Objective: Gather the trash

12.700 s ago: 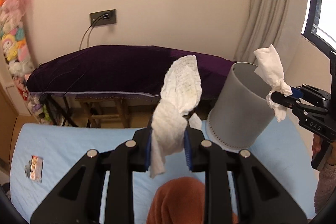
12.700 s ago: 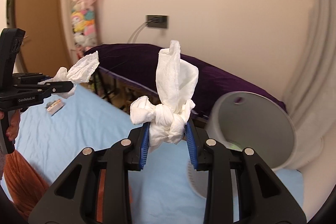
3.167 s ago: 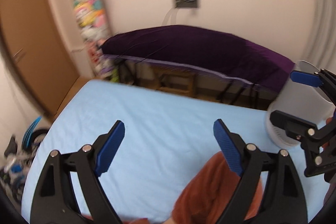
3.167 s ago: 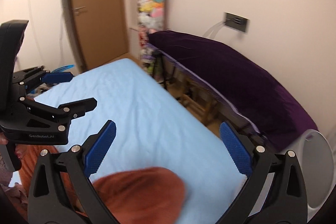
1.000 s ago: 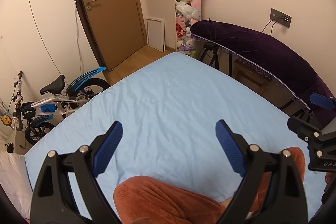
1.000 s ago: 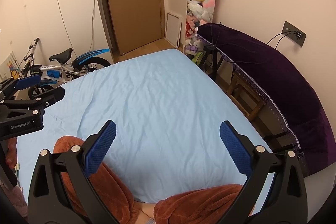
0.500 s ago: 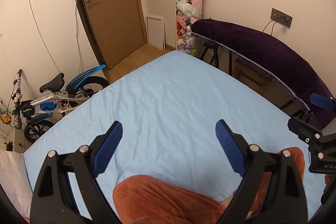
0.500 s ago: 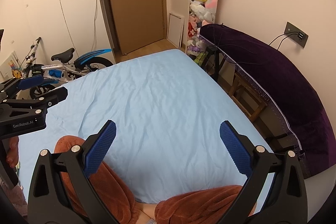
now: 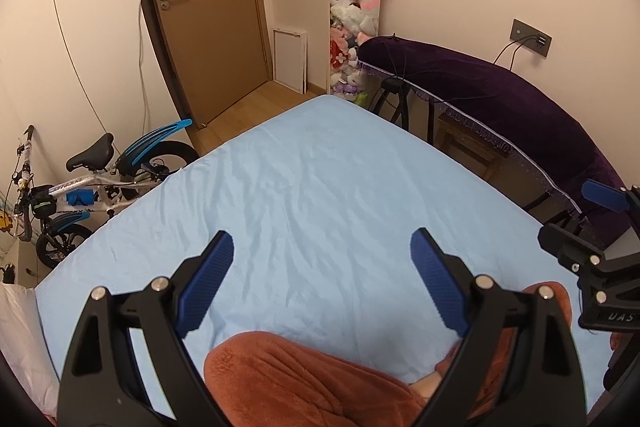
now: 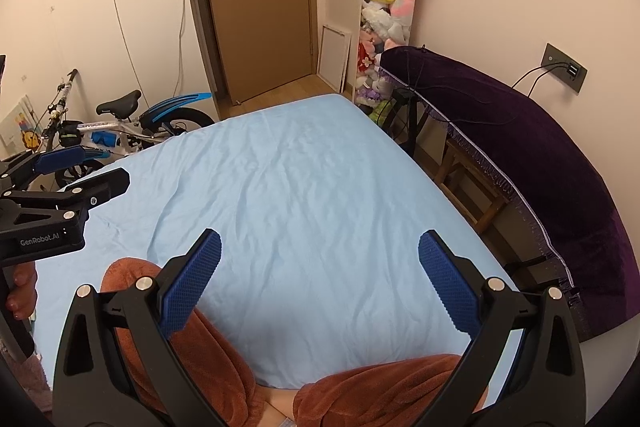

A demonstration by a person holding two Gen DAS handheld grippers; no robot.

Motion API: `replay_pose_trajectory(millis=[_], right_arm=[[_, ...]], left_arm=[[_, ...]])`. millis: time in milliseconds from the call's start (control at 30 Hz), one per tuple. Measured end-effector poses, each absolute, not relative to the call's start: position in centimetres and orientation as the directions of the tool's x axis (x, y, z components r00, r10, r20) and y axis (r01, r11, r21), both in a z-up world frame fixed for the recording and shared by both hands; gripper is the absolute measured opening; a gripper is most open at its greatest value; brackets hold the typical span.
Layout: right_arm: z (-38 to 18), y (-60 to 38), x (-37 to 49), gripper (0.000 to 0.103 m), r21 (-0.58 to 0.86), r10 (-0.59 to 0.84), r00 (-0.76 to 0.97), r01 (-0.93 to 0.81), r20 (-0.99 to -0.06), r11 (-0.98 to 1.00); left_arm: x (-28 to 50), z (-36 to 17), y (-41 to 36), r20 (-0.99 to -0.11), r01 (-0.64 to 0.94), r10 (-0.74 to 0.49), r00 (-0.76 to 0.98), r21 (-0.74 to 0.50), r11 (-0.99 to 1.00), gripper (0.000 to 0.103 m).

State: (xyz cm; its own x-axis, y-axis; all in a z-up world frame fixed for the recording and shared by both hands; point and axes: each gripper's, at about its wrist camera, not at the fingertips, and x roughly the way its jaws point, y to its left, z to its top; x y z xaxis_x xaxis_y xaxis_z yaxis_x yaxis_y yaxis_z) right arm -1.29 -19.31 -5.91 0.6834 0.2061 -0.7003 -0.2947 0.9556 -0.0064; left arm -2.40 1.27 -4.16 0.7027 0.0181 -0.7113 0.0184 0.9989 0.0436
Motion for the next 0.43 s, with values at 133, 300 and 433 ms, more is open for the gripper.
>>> replay_pose_trajectory(millis=[133, 300, 433], right_arm=[[-5.9, -19.34, -1.27, 0.096, -0.005, 0.207, 0.683, -0.295, -0.7, 0.956], [-5.9, -19.42, -1.27, 0.096, -0.006, 0.207, 0.683, -0.295, -0.701, 0.955], [-5.92, -19.56, -1.29, 0.096, -0.006, 0.207, 0.683, -0.296, -0.7, 0.955]], left_arm=[[-2.55, -4.17, 1.16, -0.709, 0.018, 0.021, 0.705, 0.047, 0.999, 0.09], [-2.43, -4.08, 1.14, -0.709, 0.015, 0.023, 0.705, 0.047, 0.999, 0.09], [-2.33, -3.99, 1.15, -0.706, 0.026, 0.01, 0.708, 0.041, 0.999, 0.09]])
